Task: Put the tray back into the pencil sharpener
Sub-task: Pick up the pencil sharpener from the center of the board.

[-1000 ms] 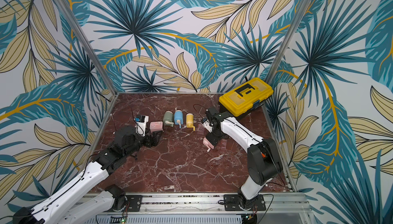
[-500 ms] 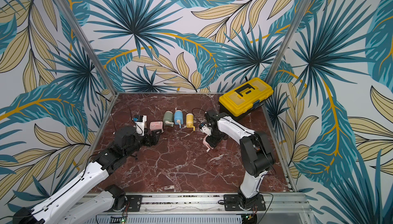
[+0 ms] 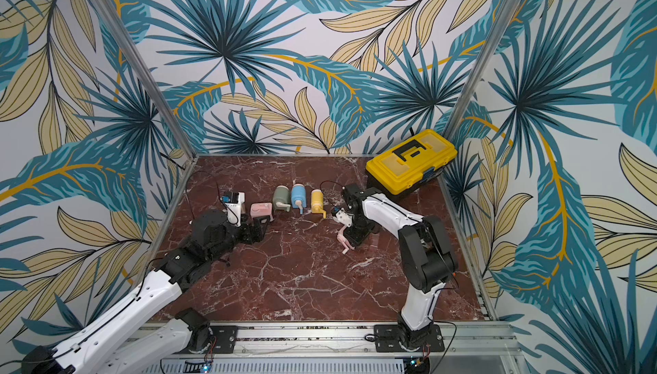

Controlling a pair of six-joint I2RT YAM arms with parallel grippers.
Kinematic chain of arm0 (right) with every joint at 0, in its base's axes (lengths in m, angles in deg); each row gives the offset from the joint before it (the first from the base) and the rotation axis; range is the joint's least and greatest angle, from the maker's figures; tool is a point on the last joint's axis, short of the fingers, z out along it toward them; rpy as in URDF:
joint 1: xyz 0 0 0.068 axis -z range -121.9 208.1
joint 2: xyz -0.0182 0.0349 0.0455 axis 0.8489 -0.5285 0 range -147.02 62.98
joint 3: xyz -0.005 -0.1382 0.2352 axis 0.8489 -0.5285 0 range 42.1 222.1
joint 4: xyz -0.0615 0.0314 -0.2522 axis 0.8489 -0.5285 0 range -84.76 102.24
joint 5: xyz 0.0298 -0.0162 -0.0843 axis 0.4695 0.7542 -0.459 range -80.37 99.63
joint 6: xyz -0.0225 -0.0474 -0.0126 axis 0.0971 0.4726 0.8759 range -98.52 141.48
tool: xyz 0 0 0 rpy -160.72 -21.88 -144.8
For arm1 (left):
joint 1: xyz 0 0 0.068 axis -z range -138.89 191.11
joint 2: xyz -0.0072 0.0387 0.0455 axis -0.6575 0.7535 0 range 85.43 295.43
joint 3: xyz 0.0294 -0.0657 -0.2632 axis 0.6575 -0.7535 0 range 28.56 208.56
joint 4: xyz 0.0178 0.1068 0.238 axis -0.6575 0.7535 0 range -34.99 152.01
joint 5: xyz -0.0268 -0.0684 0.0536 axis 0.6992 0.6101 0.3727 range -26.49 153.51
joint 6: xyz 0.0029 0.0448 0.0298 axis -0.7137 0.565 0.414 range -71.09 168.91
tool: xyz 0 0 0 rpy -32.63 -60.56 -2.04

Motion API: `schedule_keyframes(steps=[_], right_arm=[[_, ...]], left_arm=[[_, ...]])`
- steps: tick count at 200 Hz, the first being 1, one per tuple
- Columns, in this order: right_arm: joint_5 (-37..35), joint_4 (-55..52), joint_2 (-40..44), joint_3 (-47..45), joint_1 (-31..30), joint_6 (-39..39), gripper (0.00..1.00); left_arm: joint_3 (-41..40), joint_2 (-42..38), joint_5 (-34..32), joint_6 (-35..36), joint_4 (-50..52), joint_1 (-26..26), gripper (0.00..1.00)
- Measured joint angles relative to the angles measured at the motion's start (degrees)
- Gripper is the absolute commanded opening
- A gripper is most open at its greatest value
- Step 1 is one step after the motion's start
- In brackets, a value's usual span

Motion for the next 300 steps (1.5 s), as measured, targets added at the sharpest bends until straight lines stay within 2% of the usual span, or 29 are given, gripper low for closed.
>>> schedule_keyframes(steps=[35,64,96,126,170,216,263,300], right_arm=[[2.64,0.17,2.82,-0.15,-0.02,-0.7,0.33],[6.03,2.91,12.55,-2.21,-0.98,-2.1,0.31],[8.48,8.2,23.54,-5.49,-5.25,-3.56,0.3],[9.25,12.37,28.0,-6.93,-10.43,-3.98,0.28],[9.44,16.48,28.22,-6.75,-16.2,-4.31,0.28],[11.32,18.88,27.47,-5.27,-18.86,-4.79,0.29],[13.73,21.11,27.47,-4.96,-19.71,-6.08,0.29],[14.1,22.32,27.1,-4.81,-20.37,-6.67,0.29]], left_arm=[[1.68,0.17,1.84,-6.19,0.02,0.0,0.85],[4.11,1.14,5.27,-13.03,-0.09,0.0,0.86],[6.6,4.33,10.75,-20.76,0.02,0.42,0.89],[9.18,7.72,14.08,-24.83,0.02,3.89,0.96],[11.76,10.86,17.22,-25.66,0.02,7.5,1.0],[12.9,12.52,18.88,-24.3,0.48,7.76,1.0],[14.91,13.94,20.5,-21.81,2.91,7.78,0.83],[15.58,14.12,21.66,-20.35,4.9,7.78,0.78]])
